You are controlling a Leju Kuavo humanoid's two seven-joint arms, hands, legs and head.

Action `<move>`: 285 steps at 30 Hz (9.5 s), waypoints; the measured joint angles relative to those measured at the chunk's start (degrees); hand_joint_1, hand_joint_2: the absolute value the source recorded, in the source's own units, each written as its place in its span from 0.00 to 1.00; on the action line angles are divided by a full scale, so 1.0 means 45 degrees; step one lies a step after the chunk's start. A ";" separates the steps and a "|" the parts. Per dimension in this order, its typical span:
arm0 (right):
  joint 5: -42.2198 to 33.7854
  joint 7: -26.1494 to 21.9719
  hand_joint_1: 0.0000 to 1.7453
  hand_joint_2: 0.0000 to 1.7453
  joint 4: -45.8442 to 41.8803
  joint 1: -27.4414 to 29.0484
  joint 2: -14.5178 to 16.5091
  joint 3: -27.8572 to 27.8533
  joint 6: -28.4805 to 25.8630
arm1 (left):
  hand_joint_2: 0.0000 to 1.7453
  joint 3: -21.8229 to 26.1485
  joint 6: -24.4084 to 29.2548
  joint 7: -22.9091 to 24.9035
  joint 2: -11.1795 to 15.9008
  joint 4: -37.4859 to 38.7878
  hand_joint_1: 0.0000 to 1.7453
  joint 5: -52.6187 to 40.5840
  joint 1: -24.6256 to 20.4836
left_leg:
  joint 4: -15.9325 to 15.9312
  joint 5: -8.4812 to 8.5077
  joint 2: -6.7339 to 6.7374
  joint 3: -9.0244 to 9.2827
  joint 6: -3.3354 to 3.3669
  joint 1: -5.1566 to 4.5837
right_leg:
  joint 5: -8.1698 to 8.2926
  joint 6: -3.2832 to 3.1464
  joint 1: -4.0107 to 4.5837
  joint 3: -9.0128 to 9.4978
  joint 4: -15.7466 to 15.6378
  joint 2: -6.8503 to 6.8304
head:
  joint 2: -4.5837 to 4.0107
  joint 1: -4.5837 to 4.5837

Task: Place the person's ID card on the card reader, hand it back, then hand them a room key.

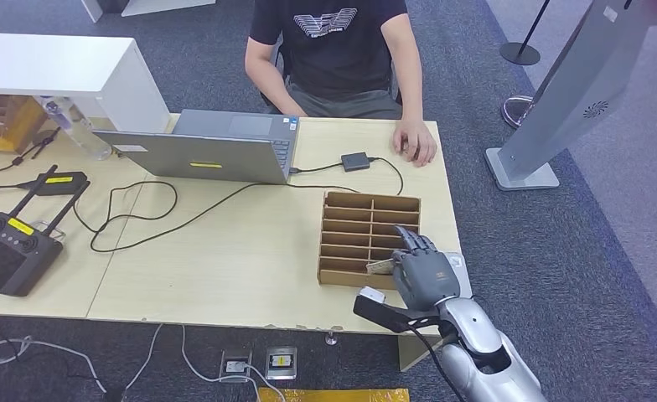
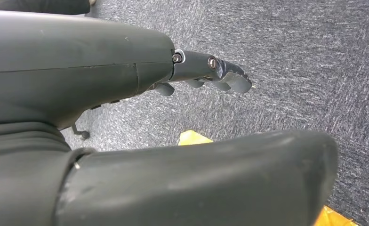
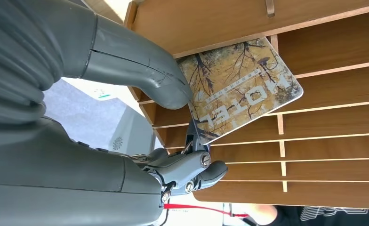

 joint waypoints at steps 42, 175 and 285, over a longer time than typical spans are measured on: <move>0.0009 0.0475 0.50 1.00 -0.1271 -0.0325 0.0018 -0.0691 -0.0346 | 0.00 -0.0311 0.0171 -0.0223 -0.0182 0.0035 0.00 0.0142 -0.0038 | 0.0001 0.0000 0.0001 0.0001 0.0000 0.0000 | 0.0000 0.0000 0.0000 -0.0003 -0.0001 0.0001 | 0.0000 -0.0001; 0.0913 -0.1133 0.00 1.00 -0.2289 -0.0089 -0.1070 0.1050 0.1320 | 0.00 -0.2856 -0.0752 -0.0902 0.0260 0.0434 0.00 -0.0410 -0.0181 | -0.0001 -0.0001 0.0006 -0.0014 0.0001 0.0002 | 0.0001 -0.0001 0.0001 -0.0006 0.0001 -0.0003 | 0.0000 0.0000; 0.0465 -0.0407 1.00 1.00 -0.4534 -0.3596 0.0852 -0.1952 0.1075 | 0.00 -0.2857 -0.0656 -0.0782 0.0338 0.0429 0.00 -0.0437 0.0027 | 0.0000 0.0010 0.0011 -0.0003 -0.0013 0.0006 | 0.0019 -0.0025 0.0007 -0.0005 0.0005 0.0004 | 0.0000 0.0002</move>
